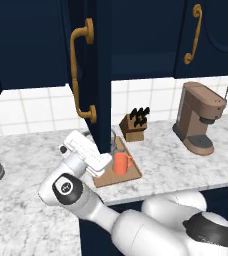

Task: Pick the kettle from the counter and place it on the tray. Then pick the mug from the cabinet and place it on the tray. Then close the cabinet doors.

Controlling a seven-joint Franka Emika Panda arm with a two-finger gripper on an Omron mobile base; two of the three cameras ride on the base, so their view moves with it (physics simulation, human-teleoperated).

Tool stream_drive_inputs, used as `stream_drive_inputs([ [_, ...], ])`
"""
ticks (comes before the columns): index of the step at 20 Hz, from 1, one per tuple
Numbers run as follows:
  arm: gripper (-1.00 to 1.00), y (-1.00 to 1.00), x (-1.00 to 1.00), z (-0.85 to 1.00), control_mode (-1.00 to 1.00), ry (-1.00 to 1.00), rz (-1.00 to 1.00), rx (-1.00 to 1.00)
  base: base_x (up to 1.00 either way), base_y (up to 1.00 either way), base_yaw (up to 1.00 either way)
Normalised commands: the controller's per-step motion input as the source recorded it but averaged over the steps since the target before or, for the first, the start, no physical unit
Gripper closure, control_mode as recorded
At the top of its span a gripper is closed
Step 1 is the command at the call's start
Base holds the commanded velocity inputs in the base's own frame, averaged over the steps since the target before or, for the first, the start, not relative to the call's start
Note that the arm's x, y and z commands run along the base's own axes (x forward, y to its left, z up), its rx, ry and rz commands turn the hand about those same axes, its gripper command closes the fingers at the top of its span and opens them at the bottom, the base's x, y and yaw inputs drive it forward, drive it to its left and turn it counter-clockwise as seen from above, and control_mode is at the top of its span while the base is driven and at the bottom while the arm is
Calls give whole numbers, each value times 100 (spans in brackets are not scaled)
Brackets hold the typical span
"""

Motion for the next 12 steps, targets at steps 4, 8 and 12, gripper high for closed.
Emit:
stream_drive_inputs([
  [4, -100, 61, 0, 0, -100, 0, -7, -9, 0, 0, 0],
  [8, -100, 39, -1, 13, -100, -1, -9, -3, 0, 0, 0],
  [12, -100, 25, -10, 37, -100, -13, -16, -3, 0, 0, 0],
])
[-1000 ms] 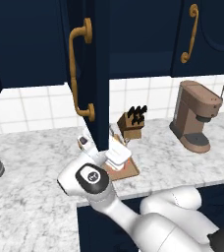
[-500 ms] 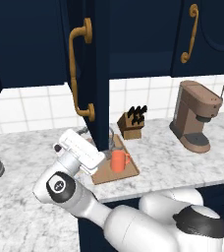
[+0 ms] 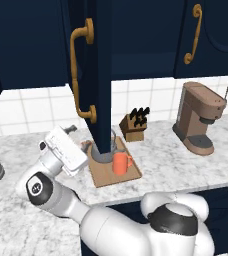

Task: Pick the kettle from the counter and place it on the tray. Then pick the mug from the cabinet and place it on the tray. Then close the cabinet doors.

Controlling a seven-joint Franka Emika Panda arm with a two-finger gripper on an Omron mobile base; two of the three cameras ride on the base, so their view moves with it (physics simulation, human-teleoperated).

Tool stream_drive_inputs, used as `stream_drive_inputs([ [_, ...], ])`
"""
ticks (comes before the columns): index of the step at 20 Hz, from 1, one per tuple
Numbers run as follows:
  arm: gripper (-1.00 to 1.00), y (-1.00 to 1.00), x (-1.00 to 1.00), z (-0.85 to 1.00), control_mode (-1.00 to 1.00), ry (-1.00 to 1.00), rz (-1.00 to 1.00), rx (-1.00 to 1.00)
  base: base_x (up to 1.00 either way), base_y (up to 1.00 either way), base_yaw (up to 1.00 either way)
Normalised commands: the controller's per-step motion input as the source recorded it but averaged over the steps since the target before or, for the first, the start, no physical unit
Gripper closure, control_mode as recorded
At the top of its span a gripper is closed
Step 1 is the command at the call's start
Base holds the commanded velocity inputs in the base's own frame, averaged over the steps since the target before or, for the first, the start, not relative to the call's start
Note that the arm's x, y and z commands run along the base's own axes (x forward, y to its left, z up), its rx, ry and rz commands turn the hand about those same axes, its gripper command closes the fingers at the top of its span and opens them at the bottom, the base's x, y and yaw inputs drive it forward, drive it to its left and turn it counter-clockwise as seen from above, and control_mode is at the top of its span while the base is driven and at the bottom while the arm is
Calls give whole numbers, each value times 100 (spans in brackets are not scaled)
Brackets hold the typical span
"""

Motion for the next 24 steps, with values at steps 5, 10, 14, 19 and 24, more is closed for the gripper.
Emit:
stream_drive_inputs([
  [5, -100, 32, -2, 14, -100, -6, -14, -6, 0, 0, 0],
  [10, -100, 29, -6, 27, -100, -12, -12, -1, 0, 0, 0],
  [14, -100, 8, -14, 40, -100, -14, -16, 0, 0, 0, 0],
  [19, -100, -4, -23, 46, -100, -9, -13, 0, 0, 0, 0],
  [24, -100, -40, -21, 46, -100, -1, 0, 0, 0, 0, 0],
])
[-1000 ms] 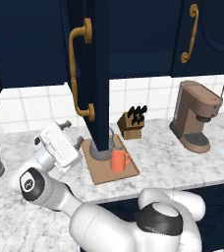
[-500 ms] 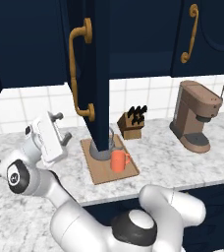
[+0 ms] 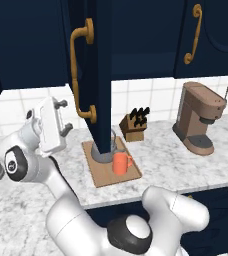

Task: Pick the kettle from the counter and place it on the tray. Then pick the mug from the cabinet and place it on the tray. Then close the cabinet doors.

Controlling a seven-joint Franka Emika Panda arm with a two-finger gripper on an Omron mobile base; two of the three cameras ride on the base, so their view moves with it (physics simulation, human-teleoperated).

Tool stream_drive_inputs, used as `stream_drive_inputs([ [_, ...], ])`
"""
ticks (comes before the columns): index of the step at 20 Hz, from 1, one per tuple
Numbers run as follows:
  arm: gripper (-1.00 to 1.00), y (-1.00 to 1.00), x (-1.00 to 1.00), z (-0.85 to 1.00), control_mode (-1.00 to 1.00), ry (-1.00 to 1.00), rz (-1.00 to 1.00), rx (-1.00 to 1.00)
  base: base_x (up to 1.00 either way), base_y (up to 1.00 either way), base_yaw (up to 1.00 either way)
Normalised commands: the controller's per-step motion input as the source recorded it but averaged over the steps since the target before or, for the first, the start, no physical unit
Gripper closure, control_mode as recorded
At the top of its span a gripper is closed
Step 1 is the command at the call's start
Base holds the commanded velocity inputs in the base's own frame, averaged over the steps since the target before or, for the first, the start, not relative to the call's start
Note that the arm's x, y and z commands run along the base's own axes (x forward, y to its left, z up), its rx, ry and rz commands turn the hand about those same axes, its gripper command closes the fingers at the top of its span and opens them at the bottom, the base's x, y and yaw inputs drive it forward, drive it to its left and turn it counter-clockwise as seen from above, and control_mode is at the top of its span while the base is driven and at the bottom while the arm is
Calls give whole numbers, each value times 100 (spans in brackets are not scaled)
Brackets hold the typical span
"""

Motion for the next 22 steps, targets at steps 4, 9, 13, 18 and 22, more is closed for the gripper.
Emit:
stream_drive_inputs([
  [4, -100, -59, -7, 37, -100, 0, 5, 0, 0, 0, 0],
  [9, -100, -66, -2, 41, -100, 0, 15, 0, 0, 0, 0],
  [13, -100, -72, 0, 40, -100, 0, 23, 0, 0, 0, 0],
  [18, -100, -82, 6, 26, -100, 1, 27, 3, 0, 0, 0],
  [22, -100, -82, 26, 15, -100, 3, 35, 3, 0, 0, 0],
])
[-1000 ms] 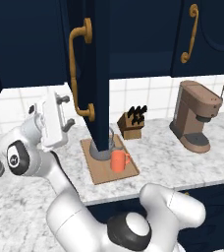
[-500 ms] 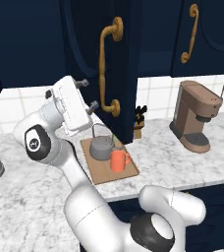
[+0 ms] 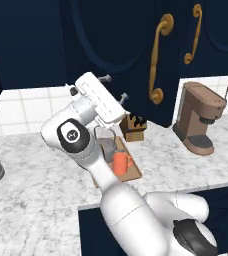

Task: Pick the kettle from the counter and place it on the tray. Then pick the mug from the cabinet and place it on the tray. Then close the cabinet doors.

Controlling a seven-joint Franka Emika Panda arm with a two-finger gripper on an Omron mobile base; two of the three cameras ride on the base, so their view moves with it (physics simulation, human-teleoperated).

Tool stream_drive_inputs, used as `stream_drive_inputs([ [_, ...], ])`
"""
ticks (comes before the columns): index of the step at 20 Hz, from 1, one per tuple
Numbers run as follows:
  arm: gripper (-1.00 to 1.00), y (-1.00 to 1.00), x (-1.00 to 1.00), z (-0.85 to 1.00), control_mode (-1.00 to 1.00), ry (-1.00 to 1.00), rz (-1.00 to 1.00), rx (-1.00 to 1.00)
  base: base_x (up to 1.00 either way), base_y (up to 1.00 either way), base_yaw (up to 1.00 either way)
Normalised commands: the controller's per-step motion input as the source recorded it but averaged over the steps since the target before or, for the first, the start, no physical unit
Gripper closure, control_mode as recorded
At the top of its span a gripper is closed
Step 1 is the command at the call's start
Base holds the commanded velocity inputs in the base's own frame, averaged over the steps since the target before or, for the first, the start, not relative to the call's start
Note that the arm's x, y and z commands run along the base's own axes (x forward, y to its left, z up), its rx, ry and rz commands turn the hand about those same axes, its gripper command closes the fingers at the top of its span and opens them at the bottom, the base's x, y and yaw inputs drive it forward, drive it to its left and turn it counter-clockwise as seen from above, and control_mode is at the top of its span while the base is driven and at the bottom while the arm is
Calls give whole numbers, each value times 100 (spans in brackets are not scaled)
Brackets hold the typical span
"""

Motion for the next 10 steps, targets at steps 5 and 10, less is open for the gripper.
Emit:
stream_drive_inputs([
  [5, -100, -72, 41, 13, -100, 8, 42, 2, 0, 0, 0],
  [10, -100, -59, 49, 10, -100, 7, 49, 2, 0, 0, 0],
])
